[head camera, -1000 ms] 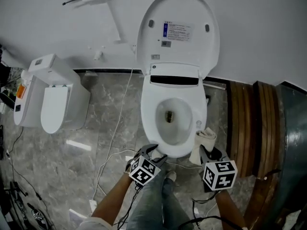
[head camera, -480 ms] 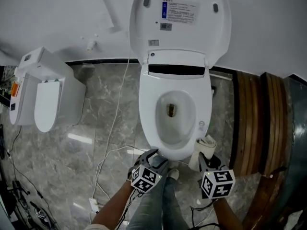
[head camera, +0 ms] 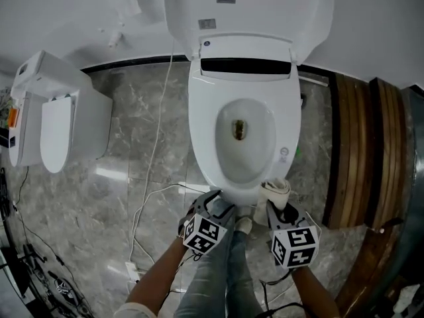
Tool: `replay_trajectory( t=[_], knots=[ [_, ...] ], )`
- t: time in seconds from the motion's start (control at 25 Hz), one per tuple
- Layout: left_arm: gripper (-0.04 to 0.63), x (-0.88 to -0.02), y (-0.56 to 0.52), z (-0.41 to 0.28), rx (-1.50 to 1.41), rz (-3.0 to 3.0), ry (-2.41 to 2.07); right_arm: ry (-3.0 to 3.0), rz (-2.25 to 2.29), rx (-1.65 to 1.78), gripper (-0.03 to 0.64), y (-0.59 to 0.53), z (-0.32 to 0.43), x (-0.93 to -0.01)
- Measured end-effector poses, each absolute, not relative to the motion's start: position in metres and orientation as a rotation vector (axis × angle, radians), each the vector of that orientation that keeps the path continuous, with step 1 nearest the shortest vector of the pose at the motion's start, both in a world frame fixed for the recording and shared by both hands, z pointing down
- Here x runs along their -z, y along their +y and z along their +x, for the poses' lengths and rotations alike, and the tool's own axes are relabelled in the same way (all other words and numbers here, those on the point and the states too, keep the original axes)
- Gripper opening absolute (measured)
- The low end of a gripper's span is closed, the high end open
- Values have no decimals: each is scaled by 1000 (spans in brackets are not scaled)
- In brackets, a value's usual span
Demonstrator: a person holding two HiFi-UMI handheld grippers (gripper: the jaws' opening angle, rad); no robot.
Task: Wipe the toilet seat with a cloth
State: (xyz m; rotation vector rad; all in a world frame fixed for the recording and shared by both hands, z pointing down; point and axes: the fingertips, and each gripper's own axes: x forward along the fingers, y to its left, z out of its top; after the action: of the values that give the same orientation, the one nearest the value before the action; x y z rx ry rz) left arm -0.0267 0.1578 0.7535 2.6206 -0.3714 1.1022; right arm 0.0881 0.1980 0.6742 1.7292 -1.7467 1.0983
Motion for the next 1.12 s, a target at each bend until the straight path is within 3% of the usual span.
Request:
replay_trajectory(
  t=[1.12],
  knots=[
    [272,-765,152,-19,-1082,2520,-424,-1723,1730,-1148,109,190,98,-687]
  ],
)
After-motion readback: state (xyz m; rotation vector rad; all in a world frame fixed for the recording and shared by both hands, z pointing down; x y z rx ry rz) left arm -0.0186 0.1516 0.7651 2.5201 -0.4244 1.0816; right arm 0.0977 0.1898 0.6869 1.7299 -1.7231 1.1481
